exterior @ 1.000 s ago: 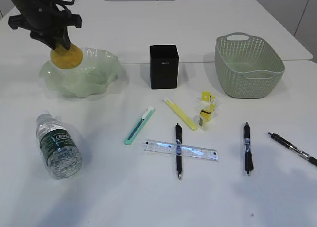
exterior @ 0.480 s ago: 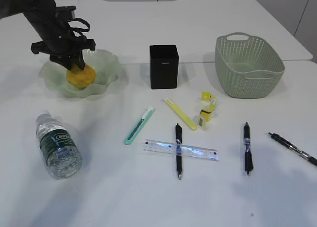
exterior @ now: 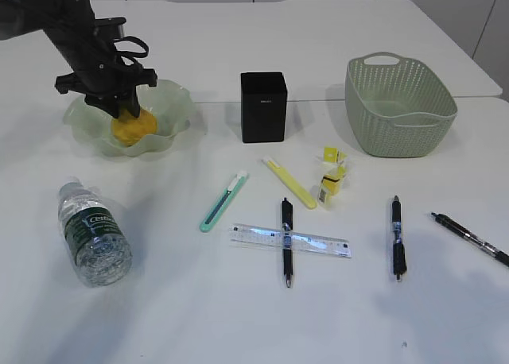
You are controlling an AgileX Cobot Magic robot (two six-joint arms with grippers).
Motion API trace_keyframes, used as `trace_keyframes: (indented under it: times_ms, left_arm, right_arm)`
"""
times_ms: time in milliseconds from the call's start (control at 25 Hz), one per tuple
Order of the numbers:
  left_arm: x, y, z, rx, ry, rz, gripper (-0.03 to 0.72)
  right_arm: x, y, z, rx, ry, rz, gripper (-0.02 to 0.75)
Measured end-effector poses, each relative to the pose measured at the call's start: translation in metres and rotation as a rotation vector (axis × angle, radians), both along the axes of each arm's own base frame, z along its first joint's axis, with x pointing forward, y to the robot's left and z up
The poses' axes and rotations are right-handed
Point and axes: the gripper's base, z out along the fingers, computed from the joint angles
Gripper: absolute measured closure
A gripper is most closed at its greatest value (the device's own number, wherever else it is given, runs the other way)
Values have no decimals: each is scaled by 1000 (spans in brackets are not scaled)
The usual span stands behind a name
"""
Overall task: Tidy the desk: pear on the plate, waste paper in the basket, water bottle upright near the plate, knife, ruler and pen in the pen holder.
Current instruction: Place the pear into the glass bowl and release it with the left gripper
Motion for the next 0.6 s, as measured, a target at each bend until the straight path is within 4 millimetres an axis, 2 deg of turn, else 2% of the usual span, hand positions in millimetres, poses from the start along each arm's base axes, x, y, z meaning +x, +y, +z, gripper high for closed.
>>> trace_keyframes:
  times_ms: [120, 280, 440, 600]
  left_arm:
    - [0, 0, 0, -2, 0, 0, 481]
    - [0, 1, 0, -4, -1, 2, 430]
    - [-1, 0, 2, -8, 16, 2, 302]
    - [2, -1, 21, -13, -9, -1, 190]
  right_arm:
    - [0, 0, 0, 0, 0, 0, 181]
    - [0, 0, 0, 0, 1, 0, 181]
    - [0, 0, 0, 0, 1, 0, 181]
    - [0, 0, 0, 0, 2, 0, 181]
